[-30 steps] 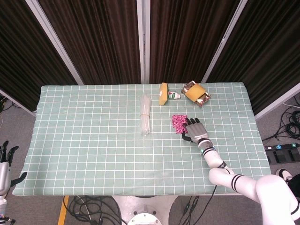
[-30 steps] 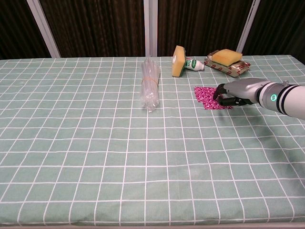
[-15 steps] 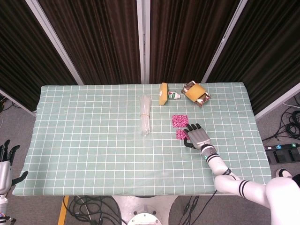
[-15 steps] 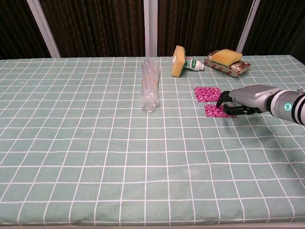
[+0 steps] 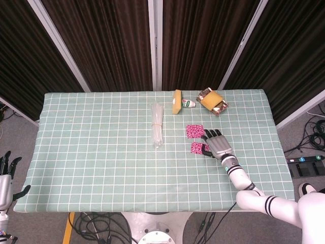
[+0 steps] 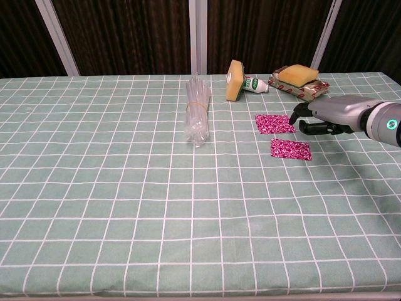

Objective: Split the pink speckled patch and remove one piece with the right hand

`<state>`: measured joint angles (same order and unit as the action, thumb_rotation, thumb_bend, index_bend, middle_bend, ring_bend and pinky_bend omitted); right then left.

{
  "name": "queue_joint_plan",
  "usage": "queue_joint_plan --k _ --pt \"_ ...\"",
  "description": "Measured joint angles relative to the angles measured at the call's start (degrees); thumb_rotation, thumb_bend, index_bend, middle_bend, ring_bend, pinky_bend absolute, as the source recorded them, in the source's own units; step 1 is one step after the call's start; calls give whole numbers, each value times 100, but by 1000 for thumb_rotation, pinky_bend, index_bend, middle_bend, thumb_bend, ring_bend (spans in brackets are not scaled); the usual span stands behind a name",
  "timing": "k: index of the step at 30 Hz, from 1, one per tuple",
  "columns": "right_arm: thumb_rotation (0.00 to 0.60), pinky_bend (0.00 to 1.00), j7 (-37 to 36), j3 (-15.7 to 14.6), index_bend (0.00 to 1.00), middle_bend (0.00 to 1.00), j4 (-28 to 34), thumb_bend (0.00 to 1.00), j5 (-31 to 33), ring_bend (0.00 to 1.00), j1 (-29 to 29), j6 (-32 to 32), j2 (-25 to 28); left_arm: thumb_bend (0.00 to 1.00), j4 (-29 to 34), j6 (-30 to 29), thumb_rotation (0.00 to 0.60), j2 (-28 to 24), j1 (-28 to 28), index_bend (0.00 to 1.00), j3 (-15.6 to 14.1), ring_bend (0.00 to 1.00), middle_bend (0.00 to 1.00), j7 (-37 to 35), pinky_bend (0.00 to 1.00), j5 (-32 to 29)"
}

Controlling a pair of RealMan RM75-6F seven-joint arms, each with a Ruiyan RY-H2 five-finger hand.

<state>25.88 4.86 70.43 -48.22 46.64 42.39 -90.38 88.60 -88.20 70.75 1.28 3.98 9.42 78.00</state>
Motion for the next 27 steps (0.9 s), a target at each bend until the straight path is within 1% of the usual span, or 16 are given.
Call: queue_joint_plan --k 9,13,19,27 --pt "0 0 5 211 171 0 -1148 642 220 0 416 -470 -782 204 11 -17 600 -18 63 219 -25 92 88 -2 127 -55" --pt "0 0 -20 266 173 0 -1514 641 259 0 537 -634 -1057 204 15 -10 600 -22 67 219 -29 92 88 -3 127 -57" --pt "0 0 -48 276 173 0 -1783 641 242 0 598 -751 -1247 204 18 -18 600 -26 74 219 -26 92 88 2 127 -54" --pt "0 0 -8 206 172 0 -1883 639 261 0 512 -781 -1221 204 21 7 600 -27 60 219 -17 92 88 13 127 -58"
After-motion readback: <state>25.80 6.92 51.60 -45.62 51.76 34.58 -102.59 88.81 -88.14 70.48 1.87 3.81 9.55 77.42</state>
